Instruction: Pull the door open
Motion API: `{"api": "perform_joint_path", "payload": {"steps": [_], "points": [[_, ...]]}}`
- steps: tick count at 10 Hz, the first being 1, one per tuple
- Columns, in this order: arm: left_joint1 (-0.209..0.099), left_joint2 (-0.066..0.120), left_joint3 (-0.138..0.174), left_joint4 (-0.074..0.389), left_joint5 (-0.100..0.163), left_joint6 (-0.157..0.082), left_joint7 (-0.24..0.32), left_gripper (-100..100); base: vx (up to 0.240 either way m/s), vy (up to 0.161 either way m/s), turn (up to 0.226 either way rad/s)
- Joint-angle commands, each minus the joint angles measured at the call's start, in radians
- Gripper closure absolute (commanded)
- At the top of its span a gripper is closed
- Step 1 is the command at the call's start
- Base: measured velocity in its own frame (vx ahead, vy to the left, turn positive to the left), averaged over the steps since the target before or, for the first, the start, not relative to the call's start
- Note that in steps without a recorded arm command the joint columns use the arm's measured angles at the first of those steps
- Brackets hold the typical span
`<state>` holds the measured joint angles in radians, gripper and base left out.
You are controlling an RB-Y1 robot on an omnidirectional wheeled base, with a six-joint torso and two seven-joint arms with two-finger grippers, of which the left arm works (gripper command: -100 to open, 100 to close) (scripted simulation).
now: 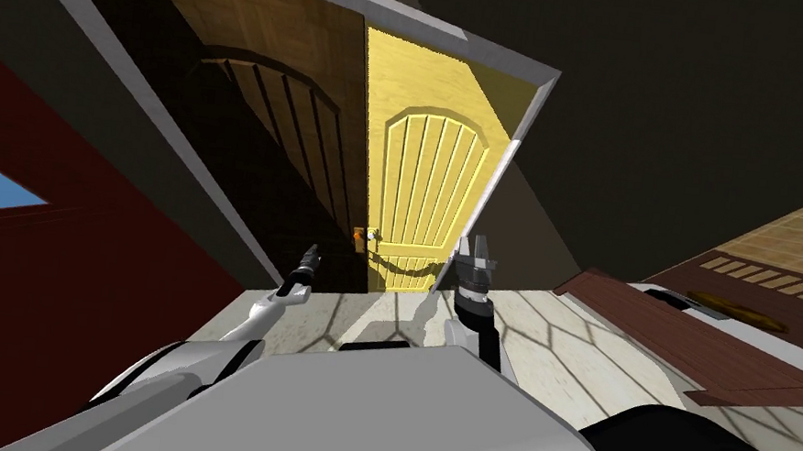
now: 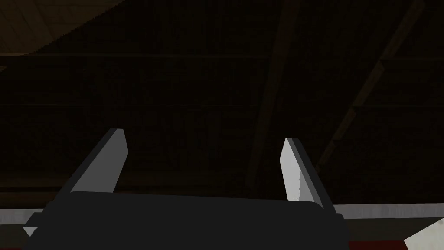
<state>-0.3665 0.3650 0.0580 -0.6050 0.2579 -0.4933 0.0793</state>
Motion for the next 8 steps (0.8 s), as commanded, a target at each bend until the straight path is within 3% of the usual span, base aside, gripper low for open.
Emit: {"api": "perform_joint_path", "payload": {"steps": [1,4,5,6,7,8], "points": [[-0.008,-0.001,0.003,0.010,0.000,-0.004,-0.004,-100,0.179,0.027,-0.045],[-0.029,-0.026,-0.010,0.002,-0.004,-0.006,-0.006,-100,0.192,-0.038,-0.115],[-0.029,-0.026,-0.010,0.004,-0.004,-0.006,-0.006,-100,0.128,-0.069,-0.026],[-0.048,-0.050,-0.026,-0.008,-0.010,-0.007,-0.007,-100,0.155,-0.083,-0.207],[-0.054,-0.057,-0.030,-0.011,-0.011,-0.008,-0.007,-100,0.165,-0.102,-0.183],[-0.041,-0.056,-0.021,-0.032,-0.009,0.009,-0.017,-100,0.067,-0.045,-0.017]]}}
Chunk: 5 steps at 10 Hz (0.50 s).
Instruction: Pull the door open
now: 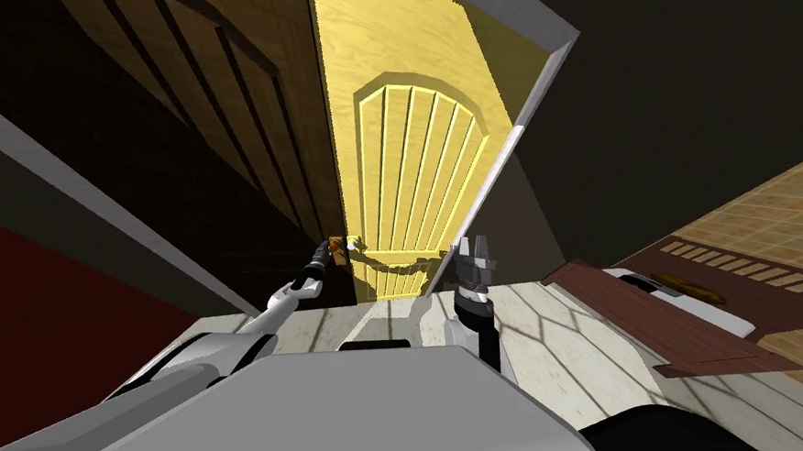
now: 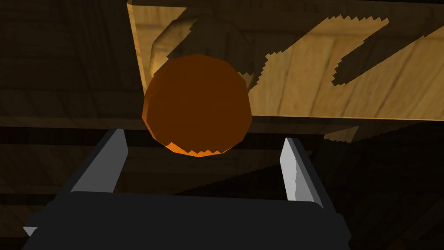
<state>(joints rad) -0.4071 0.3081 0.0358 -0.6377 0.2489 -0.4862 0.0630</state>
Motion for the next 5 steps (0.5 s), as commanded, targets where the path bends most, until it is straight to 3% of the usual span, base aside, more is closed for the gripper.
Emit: {"api": "perform_joint_path", "payload": {"steps": [1,5], "points": [[0.000,0.001,0.001,0.001,0.000,0.002,-0.001,100,-0.009,0.004,0.018],[0.000,0.001,0.001,0.001,0.000,0.002,-0.001,100,-0.018,0.013,0.000]]}}
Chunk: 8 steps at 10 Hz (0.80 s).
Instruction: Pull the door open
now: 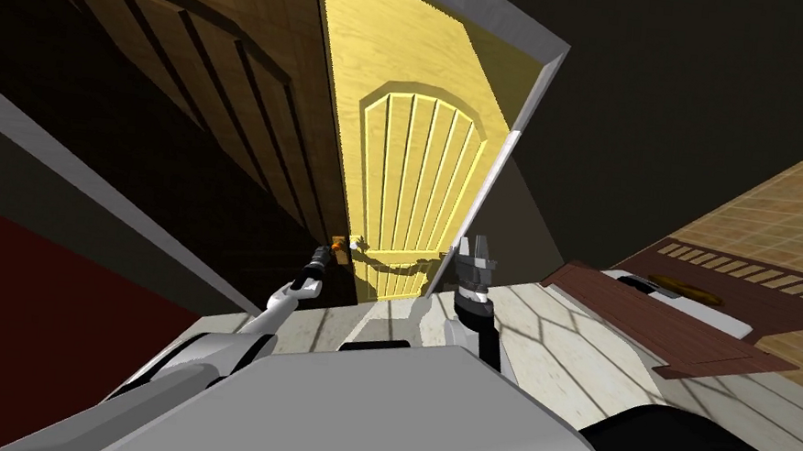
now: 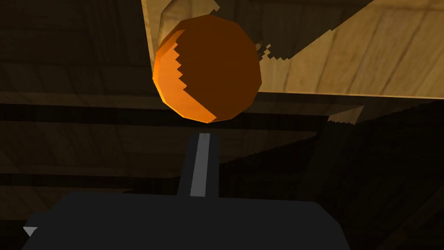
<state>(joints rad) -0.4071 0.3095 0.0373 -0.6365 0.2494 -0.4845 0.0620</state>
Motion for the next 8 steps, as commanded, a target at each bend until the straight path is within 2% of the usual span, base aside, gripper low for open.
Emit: {"api": "perform_joint_path", "payload": {"steps": [1,2,3,5,8], "points": [[0.000,0.000,0.000,0.000,0.000,0.000,0.000,100,0.000,0.000,0.000],[0.016,0.019,0.011,0.006,0.004,0.001,0.002,-100,-0.130,0.095,0.197],[0.018,0.020,0.011,0.007,0.004,0.001,0.003,-100,-0.182,0.106,0.129],[0.020,0.020,0.006,0.004,0.003,0.001,0.006,-100,-0.190,0.028,0.004],[0.010,-0.001,-0.016,-0.010,-0.003,0.001,0.013,-100,-0.186,-0.048,-0.054]]}}
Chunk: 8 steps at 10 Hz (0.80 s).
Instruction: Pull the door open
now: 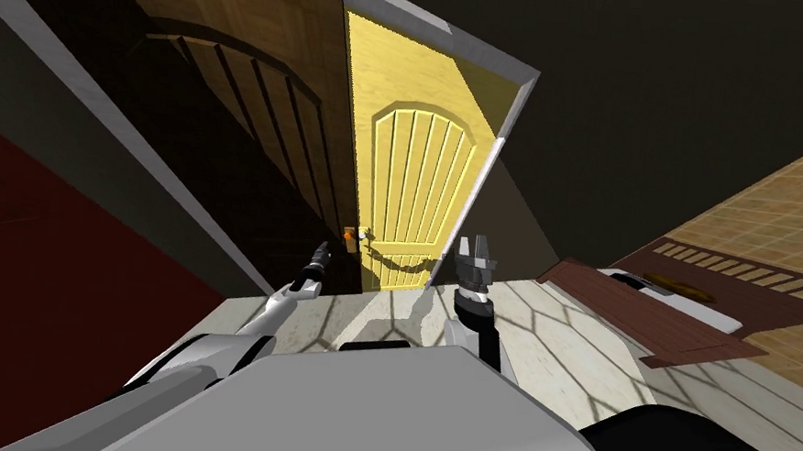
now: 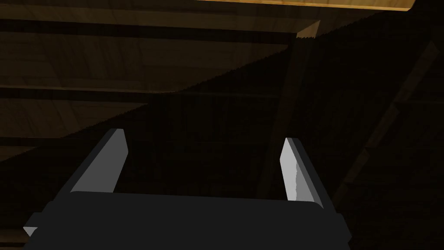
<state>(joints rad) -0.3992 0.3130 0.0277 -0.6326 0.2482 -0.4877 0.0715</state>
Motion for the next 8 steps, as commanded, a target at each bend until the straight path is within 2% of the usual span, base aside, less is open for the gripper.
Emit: {"api": "perform_joint_path", "payload": {"steps": [1,2,3,4,6,7,8], "points": [[-0.009,-0.021,-0.022,-0.024,-0.006,0.003,0.007,-100,-0.200,-0.122,-0.115],[-0.016,-0.011,-0.013,0.000,-0.003,-0.002,0.005,-100,-0.093,-0.061,-0.021],[0.001,0.013,0.006,0.013,0.002,-0.001,0.004,-100,-0.030,0.049,0.187],[0.007,0.022,0.013,0.017,0.005,-0.001,0.003,-100,-0.005,0.075,0.165],[0.007,0.022,0.013,0.017,0.005,-0.001,0.003,-100,0.012,0.045,0.014],[0.026,0.051,0.040,0.033,0.012,-0.001,-0.002,-100,0.072,0.069,0.187],[0.028,0.054,0.044,0.035,0.013,-0.001,-0.003,-100,0.131,0.065,0.151]]}}
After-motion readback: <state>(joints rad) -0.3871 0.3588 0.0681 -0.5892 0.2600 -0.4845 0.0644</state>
